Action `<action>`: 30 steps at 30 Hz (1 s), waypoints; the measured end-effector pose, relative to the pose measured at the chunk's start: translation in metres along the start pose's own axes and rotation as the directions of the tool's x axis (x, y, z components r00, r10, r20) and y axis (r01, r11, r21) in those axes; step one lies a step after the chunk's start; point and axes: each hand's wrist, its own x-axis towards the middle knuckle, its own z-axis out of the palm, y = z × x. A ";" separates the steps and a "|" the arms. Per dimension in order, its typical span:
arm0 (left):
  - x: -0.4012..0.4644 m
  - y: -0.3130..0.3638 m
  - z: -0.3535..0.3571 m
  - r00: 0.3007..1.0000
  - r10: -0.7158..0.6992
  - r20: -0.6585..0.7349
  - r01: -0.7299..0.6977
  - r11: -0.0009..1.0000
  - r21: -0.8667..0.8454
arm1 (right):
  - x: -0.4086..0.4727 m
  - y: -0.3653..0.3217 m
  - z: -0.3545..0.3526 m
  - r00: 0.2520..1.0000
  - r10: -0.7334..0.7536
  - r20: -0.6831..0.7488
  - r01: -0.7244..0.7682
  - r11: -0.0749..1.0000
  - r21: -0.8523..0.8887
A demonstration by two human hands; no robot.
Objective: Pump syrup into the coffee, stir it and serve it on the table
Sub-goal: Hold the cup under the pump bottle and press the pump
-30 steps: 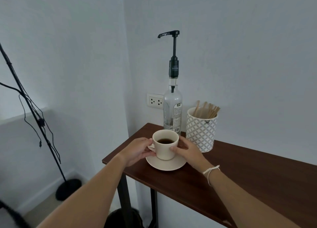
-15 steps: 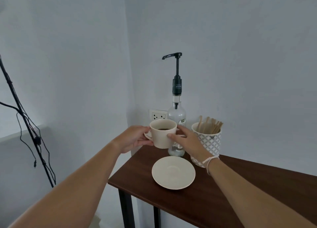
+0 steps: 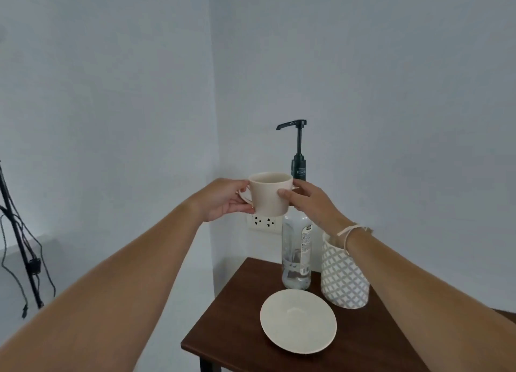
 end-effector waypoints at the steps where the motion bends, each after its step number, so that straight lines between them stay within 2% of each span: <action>1: 0.009 0.013 -0.006 0.999 0.030 0.018 -0.031 1.000 0.003 | 0.012 -0.011 0.000 0.999 -0.019 -0.047 0.018 1.000 -0.011; 10: 0.016 0.035 -0.004 0.997 0.071 0.029 -0.072 0.997 0.025 | 0.027 -0.029 -0.015 0.997 -0.046 -0.062 0.044 0.999 -0.028; 14: 0.022 0.043 -0.003 0.996 0.079 0.029 -0.079 0.997 0.026 | 0.043 -0.041 -0.024 0.971 -0.034 -0.235 0.034 0.999 -0.004; 17: 0.026 0.046 -0.004 0.997 0.076 0.020 -0.077 0.996 0.043 | 0.061 -0.050 -0.031 0.910 -0.035 -0.414 0.057 0.998 0.042; 19: 0.029 0.048 -0.005 0.997 0.072 0.012 -0.073 0.996 0.048 | 0.076 -0.057 -0.034 0.874 -0.019 -0.485 0.055 0.997 0.060; 21: 0.031 0.050 -0.005 0.998 0.065 0.007 -0.065 0.997 0.047 | 0.089 -0.064 -0.034 0.880 0.037 -0.474 0.001 0.997 0.081; 25: 0.033 0.053 -0.004 0.998 0.065 0.005 -0.065 0.997 0.037 | 0.108 -0.076 -0.028 0.929 0.202 -0.309 -0.135 0.965 0.225; 30: 0.036 0.050 -0.008 0.998 0.057 -0.004 -0.057 0.998 0.033 | 0.120 -0.075 -0.026 0.939 0.270 -0.215 -0.231 0.954 0.191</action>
